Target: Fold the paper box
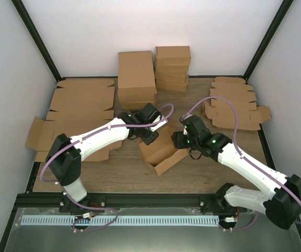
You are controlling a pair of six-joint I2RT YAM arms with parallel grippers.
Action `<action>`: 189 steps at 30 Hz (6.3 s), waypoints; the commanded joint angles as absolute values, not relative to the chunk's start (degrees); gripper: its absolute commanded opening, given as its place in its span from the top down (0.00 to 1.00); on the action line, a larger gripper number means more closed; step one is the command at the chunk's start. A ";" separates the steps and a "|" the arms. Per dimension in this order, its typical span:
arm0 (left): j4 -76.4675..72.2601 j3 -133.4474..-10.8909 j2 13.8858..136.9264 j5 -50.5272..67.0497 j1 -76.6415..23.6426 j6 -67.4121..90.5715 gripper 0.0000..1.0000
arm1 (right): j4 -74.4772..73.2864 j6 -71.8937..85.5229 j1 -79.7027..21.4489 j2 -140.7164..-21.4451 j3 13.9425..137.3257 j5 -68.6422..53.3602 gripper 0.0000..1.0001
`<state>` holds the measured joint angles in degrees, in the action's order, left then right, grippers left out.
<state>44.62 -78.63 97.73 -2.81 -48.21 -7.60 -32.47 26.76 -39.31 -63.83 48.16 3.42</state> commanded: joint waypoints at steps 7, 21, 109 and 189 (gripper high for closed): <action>43.95 -78.40 98.57 -3.52 -48.49 -6.84 0.96 | -39.61 30.86 -39.77 -59.00 49.63 -0.40 0.38; 44.14 -79.43 98.54 -3.22 -48.45 -5.81 0.96 | -34.77 40.29 -39.81 -52.50 37.84 -13.75 0.25; 14.85 -30.59 58.54 19.34 -32.43 46.08 0.18 | -21.29 45.27 -40.97 -53.46 23.00 -15.62 0.15; 19.13 -39.21 64.80 0.96 -48.59 46.10 0.83 | -22.95 46.67 -43.07 -54.05 34.37 -7.92 0.91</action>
